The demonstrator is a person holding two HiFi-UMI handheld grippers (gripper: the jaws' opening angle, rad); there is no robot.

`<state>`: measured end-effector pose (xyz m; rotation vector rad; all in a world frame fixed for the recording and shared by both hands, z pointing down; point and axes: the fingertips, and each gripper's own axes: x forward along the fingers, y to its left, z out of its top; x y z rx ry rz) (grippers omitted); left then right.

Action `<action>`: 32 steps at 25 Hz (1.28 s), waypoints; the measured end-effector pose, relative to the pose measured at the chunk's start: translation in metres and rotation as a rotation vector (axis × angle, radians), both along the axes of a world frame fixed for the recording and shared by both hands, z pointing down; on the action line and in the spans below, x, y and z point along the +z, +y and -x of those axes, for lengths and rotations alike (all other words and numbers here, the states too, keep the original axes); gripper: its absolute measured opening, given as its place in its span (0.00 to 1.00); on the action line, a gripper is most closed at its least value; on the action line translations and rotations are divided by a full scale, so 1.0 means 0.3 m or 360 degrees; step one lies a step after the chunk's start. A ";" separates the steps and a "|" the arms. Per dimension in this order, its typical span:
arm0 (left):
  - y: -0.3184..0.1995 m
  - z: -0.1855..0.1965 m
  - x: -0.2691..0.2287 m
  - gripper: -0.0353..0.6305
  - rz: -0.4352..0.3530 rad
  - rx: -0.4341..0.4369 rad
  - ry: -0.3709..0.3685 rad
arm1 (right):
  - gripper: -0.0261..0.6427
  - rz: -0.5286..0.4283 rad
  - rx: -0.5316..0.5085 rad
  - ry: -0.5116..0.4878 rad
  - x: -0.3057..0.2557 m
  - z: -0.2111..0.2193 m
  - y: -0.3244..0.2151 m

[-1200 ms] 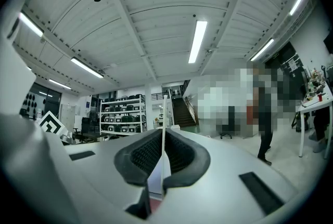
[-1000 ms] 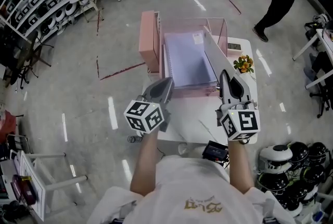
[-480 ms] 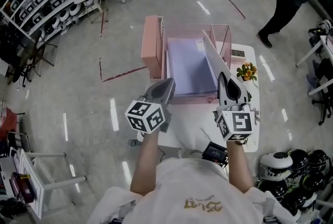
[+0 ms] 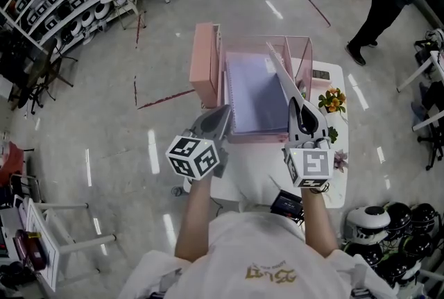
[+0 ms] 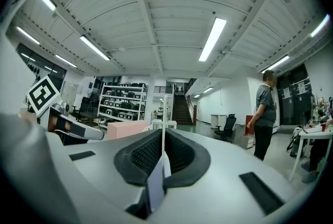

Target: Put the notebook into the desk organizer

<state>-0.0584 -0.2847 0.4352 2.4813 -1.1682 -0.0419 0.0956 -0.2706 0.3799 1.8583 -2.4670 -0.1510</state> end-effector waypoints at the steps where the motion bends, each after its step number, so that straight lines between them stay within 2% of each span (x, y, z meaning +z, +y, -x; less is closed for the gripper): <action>1: -0.003 -0.001 0.003 0.08 0.0002 0.0001 0.0000 | 0.07 0.0000 -0.0004 0.0007 0.003 0.003 -0.006; 16: -0.022 0.013 0.019 0.08 0.0028 -0.0012 0.0010 | 0.07 0.0077 -0.0132 0.0115 0.056 0.091 -0.073; 26: -0.022 0.033 0.024 0.08 0.0040 -0.0019 0.0015 | 0.07 0.0152 -0.0203 0.0093 0.077 0.130 -0.112; 32: -0.024 0.036 0.030 0.08 0.0041 -0.0027 0.0016 | 0.08 0.0223 -0.0274 0.0244 0.116 0.196 -0.130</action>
